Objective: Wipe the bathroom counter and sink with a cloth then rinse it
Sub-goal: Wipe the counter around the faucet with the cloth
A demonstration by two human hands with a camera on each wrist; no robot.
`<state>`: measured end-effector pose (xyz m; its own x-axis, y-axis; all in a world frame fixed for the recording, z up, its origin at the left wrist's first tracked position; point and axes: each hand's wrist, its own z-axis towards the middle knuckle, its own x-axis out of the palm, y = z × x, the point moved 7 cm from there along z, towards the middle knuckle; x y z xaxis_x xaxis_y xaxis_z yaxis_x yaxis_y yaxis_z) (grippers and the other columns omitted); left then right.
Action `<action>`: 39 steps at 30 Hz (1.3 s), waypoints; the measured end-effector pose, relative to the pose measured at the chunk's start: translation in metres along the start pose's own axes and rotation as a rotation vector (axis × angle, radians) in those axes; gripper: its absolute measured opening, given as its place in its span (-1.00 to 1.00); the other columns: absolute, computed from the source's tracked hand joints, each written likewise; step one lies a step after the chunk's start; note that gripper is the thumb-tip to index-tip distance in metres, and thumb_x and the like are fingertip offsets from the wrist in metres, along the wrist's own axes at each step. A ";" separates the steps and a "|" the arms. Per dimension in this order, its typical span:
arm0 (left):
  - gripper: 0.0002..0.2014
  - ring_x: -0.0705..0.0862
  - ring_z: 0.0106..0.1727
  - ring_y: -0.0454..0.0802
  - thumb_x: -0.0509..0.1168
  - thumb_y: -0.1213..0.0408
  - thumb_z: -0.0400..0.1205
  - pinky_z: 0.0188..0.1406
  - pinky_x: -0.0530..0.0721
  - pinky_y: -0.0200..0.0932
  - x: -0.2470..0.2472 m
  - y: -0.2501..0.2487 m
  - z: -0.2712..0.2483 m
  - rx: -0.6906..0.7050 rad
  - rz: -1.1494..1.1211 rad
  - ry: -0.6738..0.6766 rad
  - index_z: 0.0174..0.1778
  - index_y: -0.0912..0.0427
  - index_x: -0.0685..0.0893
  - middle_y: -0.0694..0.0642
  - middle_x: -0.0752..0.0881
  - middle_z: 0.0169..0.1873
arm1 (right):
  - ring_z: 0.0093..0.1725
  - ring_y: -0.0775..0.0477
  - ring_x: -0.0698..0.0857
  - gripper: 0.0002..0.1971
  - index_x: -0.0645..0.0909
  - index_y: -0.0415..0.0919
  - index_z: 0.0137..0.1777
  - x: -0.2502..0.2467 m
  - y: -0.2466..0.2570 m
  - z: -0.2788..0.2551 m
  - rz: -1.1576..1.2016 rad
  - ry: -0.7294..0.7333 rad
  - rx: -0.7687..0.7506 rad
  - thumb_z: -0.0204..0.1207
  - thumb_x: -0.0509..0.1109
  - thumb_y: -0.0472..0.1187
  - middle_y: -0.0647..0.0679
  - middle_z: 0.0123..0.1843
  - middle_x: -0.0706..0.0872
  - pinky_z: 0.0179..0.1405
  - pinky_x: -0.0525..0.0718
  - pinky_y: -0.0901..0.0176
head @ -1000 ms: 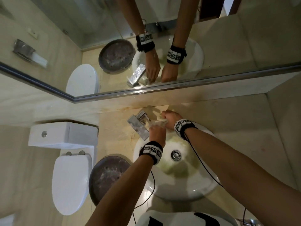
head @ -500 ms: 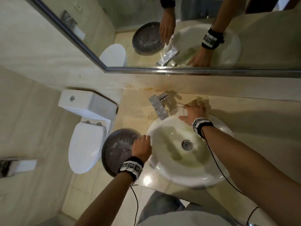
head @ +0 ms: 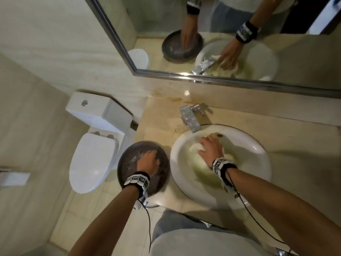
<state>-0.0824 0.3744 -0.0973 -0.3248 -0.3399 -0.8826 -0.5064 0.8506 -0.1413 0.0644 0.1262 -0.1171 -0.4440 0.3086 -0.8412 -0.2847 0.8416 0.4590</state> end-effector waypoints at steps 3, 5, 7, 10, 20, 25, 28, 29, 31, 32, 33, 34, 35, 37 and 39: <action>-0.74 0.75 -0.08 0.08 0.35 0.11 0.65 -0.15 0.69 -0.11 -0.002 -0.027 0.029 0.127 -0.179 0.171 0.18 0.15 0.67 0.03 0.73 -0.15 | 0.04 -0.18 0.55 -0.75 0.58 -0.04 0.05 0.009 0.037 -0.008 0.035 0.017 -0.030 0.41 0.47 -0.05 -0.03 0.04 0.60 -0.04 0.55 -0.02; -0.80 0.73 -0.20 -0.02 0.36 0.11 0.67 -0.25 0.61 -0.22 -0.004 -0.049 0.043 0.205 -0.382 0.343 0.16 0.06 0.61 0.02 0.71 -0.20 | 0.00 -0.19 0.56 -0.77 0.58 -0.07 0.02 0.007 0.064 -0.003 0.104 -0.037 -0.008 0.39 0.44 -0.08 -0.05 0.01 0.61 -0.10 0.49 0.02; -0.91 0.71 -0.30 0.03 0.23 0.27 0.73 -0.29 0.60 -0.17 -0.004 -0.059 0.052 0.135 -0.715 0.482 0.08 0.16 0.60 0.15 0.74 -0.21 | 0.01 -0.18 0.55 -0.79 0.57 -0.12 -0.04 0.009 0.088 0.004 0.190 -0.085 0.015 0.38 0.44 -0.10 -0.07 -0.01 0.61 -0.08 0.50 0.02; -0.79 0.80 -0.28 0.18 0.14 0.39 0.72 -0.27 0.70 0.00 -0.014 -0.048 0.075 0.032 -0.969 0.437 0.14 0.30 0.66 0.27 0.82 -0.18 | 0.08 -0.16 0.54 -0.79 0.62 -0.21 -0.04 0.009 0.117 0.019 0.320 -0.151 0.065 0.43 0.49 -0.12 -0.16 0.03 0.65 0.11 0.56 -0.03; -0.74 0.70 0.12 0.30 0.22 0.18 0.70 0.12 0.66 0.04 -0.030 0.051 0.113 0.064 -0.398 0.057 0.16 0.26 0.66 0.29 0.76 0.09 | 0.53 -0.44 0.43 -0.58 0.68 -0.16 0.39 0.096 0.156 0.038 0.111 0.161 0.036 0.51 0.42 -0.23 -0.36 0.53 0.49 0.55 0.39 -0.11; -0.50 0.61 0.31 0.21 0.26 0.19 0.68 0.28 0.54 0.00 -0.026 0.032 0.100 0.253 -0.240 0.038 0.57 0.16 0.43 0.23 0.62 0.33 | 0.54 -0.45 0.30 -0.51 0.58 -0.15 0.49 0.097 0.165 0.047 0.036 0.157 -0.032 0.54 0.39 -0.33 -0.31 0.61 0.36 0.52 0.37 -0.16; -0.59 0.62 0.28 0.21 0.25 0.21 0.69 0.26 0.55 0.00 -0.025 0.023 0.107 0.242 -0.152 0.050 0.46 0.21 0.50 0.23 0.65 0.27 | 0.59 -0.43 0.22 -0.52 0.61 -0.15 0.46 0.099 0.164 0.055 0.032 0.193 -0.059 0.53 0.40 -0.36 -0.27 0.65 0.33 0.54 0.36 -0.19; -0.63 0.63 0.25 0.21 0.25 0.21 0.68 0.21 0.58 0.01 -0.024 0.019 0.112 0.253 -0.106 0.046 0.40 0.22 0.53 0.22 0.66 0.23 | 0.60 -0.41 0.20 -0.55 0.64 -0.14 0.43 0.098 0.163 0.060 0.033 0.204 -0.060 0.53 0.41 -0.36 -0.25 0.66 0.33 0.55 0.39 -0.20; -0.74 0.65 0.17 0.21 0.29 0.26 0.65 0.09 0.60 0.00 -0.024 0.011 0.123 0.257 -0.036 0.064 0.24 0.21 0.57 0.20 0.68 0.14 | 0.59 -0.37 0.22 -0.64 0.68 -0.17 0.32 0.092 0.162 0.072 0.033 0.197 -0.082 0.53 0.41 -0.36 -0.22 0.65 0.35 0.48 0.49 -0.20; -0.79 0.66 0.13 0.21 0.31 0.30 0.63 0.05 0.61 0.00 -0.025 0.009 0.129 0.256 -0.020 0.072 0.16 0.21 0.59 0.20 0.68 0.10 | 0.60 -0.34 0.22 -0.69 0.69 -0.20 0.26 0.088 0.163 0.077 0.026 0.198 -0.099 0.54 0.40 -0.37 -0.22 0.65 0.36 0.43 0.54 -0.17; -0.83 0.66 0.11 0.20 0.31 0.32 0.61 0.02 0.61 0.00 -0.026 0.007 0.136 0.257 -0.021 0.074 0.11 0.21 0.60 0.19 0.67 0.08 | 0.61 -0.31 0.21 -0.72 0.68 -0.22 0.22 0.086 0.164 0.083 0.020 0.203 -0.106 0.54 0.37 -0.39 -0.21 0.64 0.37 0.40 0.57 -0.14; -0.85 0.66 0.09 0.20 0.31 0.35 0.61 0.02 0.62 0.01 -0.030 0.006 0.142 0.253 -0.032 0.074 0.08 0.21 0.61 0.19 0.67 0.07 | 0.62 -0.29 0.21 -0.73 0.68 -0.23 0.19 0.083 0.165 0.089 0.023 0.206 -0.109 0.53 0.35 -0.43 -0.21 0.64 0.37 0.37 0.58 -0.13; -0.85 0.66 0.09 0.21 0.29 0.37 0.61 0.02 0.64 0.02 -0.033 0.006 0.150 0.253 -0.046 0.058 0.08 0.22 0.61 0.19 0.67 0.06 | 0.62 -0.29 0.21 -0.73 0.67 -0.23 0.18 0.080 0.166 0.097 0.024 0.199 -0.108 0.53 0.34 -0.45 -0.21 0.63 0.38 0.37 0.59 -0.14; -0.84 0.64 0.08 0.23 0.26 0.40 0.61 0.00 0.64 0.07 -0.040 0.005 0.166 0.251 -0.091 0.017 0.10 0.24 0.60 0.21 0.67 0.07 | 0.61 -0.31 0.23 -0.73 0.67 -0.21 0.17 0.072 0.171 0.115 0.027 0.161 -0.100 0.53 0.35 -0.46 -0.22 0.62 0.40 0.38 0.59 -0.23; -0.79 0.65 0.09 0.25 0.23 0.42 0.61 -0.02 0.65 0.09 -0.052 0.005 0.184 0.234 -0.143 -0.018 0.16 0.27 0.59 0.24 0.67 0.09 | 0.60 -0.34 0.25 -0.70 0.66 -0.18 0.22 0.060 0.180 0.138 0.030 0.156 -0.090 0.56 0.33 -0.46 -0.23 0.61 0.40 0.44 0.53 -0.23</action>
<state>0.0791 0.4700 -0.1345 -0.2481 -0.4584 -0.8534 -0.3473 0.8645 -0.3633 0.1035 0.3570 -0.1247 -0.5774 0.2547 -0.7757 -0.3409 0.7881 0.5125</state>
